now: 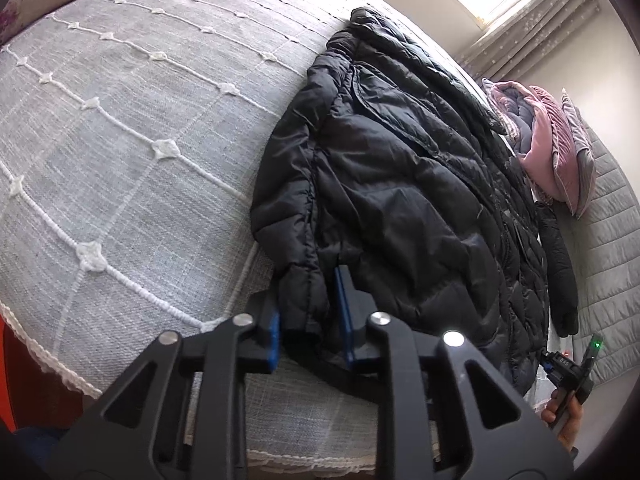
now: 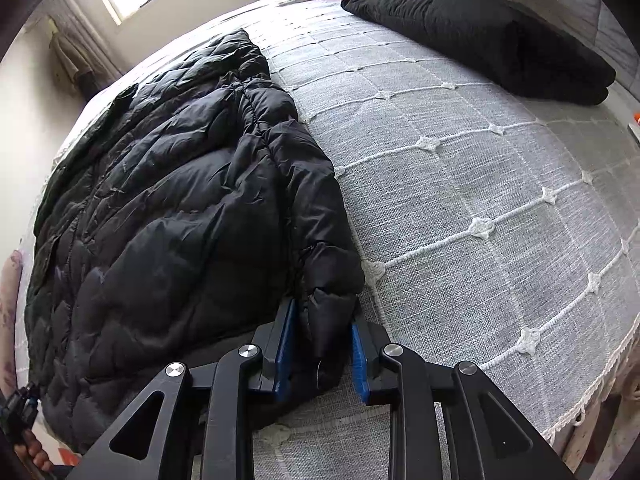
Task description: Fold large clothes
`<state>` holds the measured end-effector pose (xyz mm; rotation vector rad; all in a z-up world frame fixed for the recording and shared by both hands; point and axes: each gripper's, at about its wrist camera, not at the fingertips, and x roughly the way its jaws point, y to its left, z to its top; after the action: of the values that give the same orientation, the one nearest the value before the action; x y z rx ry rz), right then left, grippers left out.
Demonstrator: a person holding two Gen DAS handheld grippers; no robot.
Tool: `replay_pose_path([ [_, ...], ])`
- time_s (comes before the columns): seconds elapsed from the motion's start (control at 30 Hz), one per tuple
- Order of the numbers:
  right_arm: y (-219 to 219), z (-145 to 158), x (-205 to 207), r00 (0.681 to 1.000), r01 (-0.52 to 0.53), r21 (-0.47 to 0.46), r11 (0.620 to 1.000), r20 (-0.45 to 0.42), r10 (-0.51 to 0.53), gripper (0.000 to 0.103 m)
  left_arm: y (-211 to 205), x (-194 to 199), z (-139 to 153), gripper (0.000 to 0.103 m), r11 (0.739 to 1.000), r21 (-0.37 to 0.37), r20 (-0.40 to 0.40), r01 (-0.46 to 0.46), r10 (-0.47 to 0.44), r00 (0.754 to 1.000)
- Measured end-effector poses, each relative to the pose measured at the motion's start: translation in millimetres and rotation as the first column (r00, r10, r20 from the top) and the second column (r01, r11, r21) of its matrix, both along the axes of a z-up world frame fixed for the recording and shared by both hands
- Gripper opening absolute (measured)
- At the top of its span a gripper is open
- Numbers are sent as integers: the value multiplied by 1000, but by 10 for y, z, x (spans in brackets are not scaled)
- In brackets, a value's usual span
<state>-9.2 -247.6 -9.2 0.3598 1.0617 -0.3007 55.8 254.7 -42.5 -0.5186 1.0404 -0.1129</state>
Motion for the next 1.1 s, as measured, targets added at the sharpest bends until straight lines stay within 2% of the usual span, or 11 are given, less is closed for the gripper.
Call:
replay_pose_path([
  [0.27,44,9,9,1000,-11,-35,999,0,11,25,-20,-44,44,15,1000,13,19,1,-1,1000],
  [0.4,125,34,23,999,-33,-69,997,8,33,15,-34,-74,95,12,999,35,44,3,-4,999],
  [0.5,178,53,23,999,-43,-106,993,10,44,11,-69,-125,118,11,998,58,58,9,-12,998],
  [0.73,278,195,-141,994,-62,-150,987,85,75,6,40,-365,216,9,1000,-1,104,-16,16,994],
  [0.83,267,276,-328,985,-76,-87,993,148,89,5,82,-545,285,8,1000,-11,135,-29,30,990],
  [0.9,199,370,-545,969,-103,50,993,229,89,5,143,-734,370,8,999,-8,149,-46,47,988],
  [1.0,131,481,-970,941,-124,173,977,332,60,5,239,-1161,633,7,999,-18,215,-48,51,975],
  [1.1,114,551,-1264,923,-150,210,966,381,60,4,354,-1500,949,7,998,-49,286,-27,39,957],
])
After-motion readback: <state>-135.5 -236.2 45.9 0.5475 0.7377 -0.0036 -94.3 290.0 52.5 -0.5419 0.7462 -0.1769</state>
